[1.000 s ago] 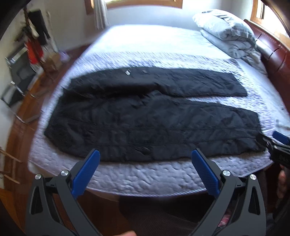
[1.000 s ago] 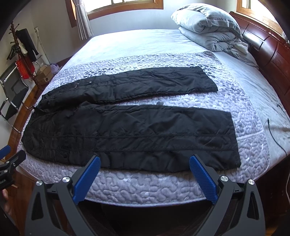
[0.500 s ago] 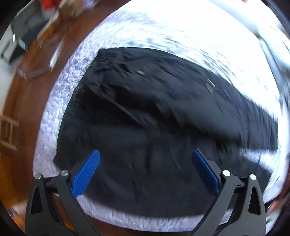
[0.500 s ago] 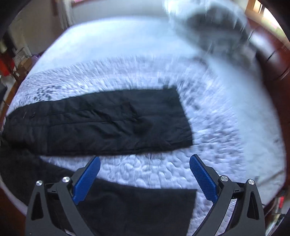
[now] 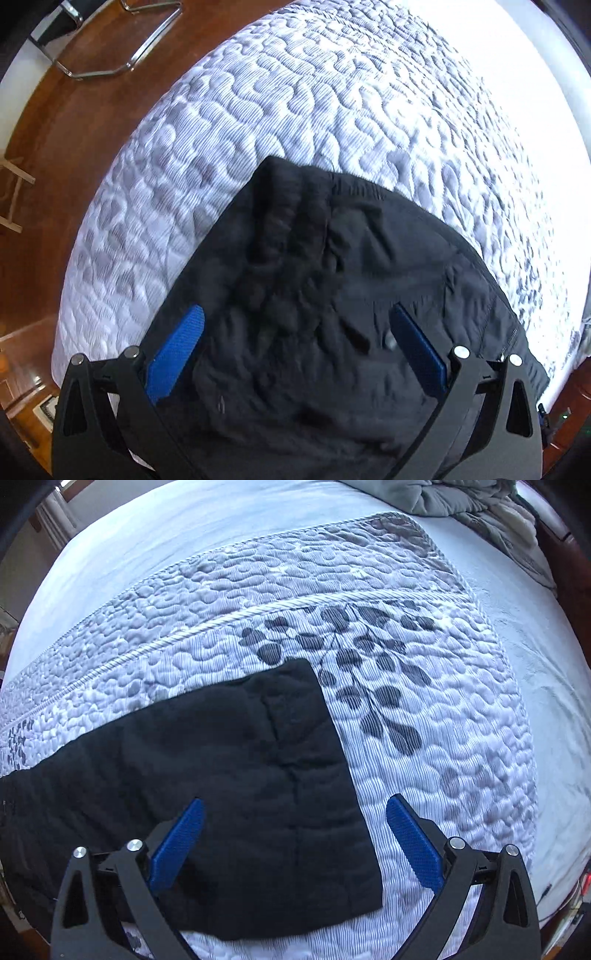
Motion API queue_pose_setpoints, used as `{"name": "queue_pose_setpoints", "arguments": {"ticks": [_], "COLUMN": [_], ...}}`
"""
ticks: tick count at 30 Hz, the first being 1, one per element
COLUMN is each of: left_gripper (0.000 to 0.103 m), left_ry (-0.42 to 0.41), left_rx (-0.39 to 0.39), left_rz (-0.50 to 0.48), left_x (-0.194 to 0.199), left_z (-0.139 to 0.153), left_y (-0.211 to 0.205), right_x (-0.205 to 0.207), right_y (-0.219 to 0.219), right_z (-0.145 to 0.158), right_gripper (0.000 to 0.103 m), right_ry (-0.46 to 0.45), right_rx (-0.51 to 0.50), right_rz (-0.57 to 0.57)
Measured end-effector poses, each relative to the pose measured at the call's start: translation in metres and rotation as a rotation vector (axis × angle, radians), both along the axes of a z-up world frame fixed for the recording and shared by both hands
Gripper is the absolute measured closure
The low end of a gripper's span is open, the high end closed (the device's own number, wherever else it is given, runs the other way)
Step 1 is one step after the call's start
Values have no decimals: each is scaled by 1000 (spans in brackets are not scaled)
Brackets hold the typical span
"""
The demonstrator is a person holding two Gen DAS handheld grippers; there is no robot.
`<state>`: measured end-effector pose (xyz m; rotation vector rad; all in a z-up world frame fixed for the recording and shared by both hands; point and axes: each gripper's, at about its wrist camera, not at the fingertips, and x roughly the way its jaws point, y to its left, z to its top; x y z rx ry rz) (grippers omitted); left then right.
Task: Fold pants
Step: 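Grasp the black pants waistband with the left tool while the right tool grasps the leg hem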
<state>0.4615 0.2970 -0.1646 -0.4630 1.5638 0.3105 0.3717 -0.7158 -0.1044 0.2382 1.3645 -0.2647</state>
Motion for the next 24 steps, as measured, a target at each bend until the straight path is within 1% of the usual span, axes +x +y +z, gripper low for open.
{"name": "queue_pose_setpoints", "arguments": {"ticks": [2, 3, 5, 7, 9, 10, 11, 13, 14, 16, 17, 18, 19, 22, 24], "left_gripper": [3, 3, 3, 3, 3, 7, 11, 37, 43, 65, 73, 87, 91, 93, 93], "left_ry": [25, 41, 99, 135, 123, 110, 101, 85, 77, 76, 77, 75, 75, 70, 57], "left_rx": [-8, 1, 52, 97, 133, 141, 134, 89, 75, 74, 74, 64, 68, 113, 114], "left_rz": [-16, -32, -92, -145, -167, -176, -185, -178, -182, -214, -227, -235, -241, -276, -267], "left_x": [9, 14, 23, 28, 32, 32, 33, 30, 31, 31, 35, 33, 33, 33, 38], "left_z": [-7, -13, -25, -33, -35, -35, -34, -28, -25, -21, -19, -15, -11, -9, -9], "left_y": [-8, -9, -24, -38, -48, -52, -56, -70, -75, -88, -96, -104, -113, -137, -146], "right_x": [6, 9, 13, 14, 15, 15, 16, 17, 17, 18, 25, 24, 24, 25, 26], "right_y": [1, 2, 5, 6, 6, 5, 5, 2, 1, -2, -2, -4, -4, -2, 1], "right_z": [-9, -13, -19, -21, -23, -25, -27, -30, -32, -38, -44, -46, -49, -58, -62], "right_gripper": [4, 4, 4, 4, 4, 4, 4, 4, 4, 4, 4, 4, 3, 3, 3], "right_ry": [17, 28, 35, 25, 19, 23, 26, 26, 26, 26, 25, 26, 25, 25, 36], "right_rx": [-8, -13, -21, -15, -6, -1, 1, 12, 19, 41, 50, 54, 53, 29, 12], "right_rz": [14, 21, 41, 52, 50, 52, 57, 63, 61, 49, 42, 38, 41, 81, 123]}}
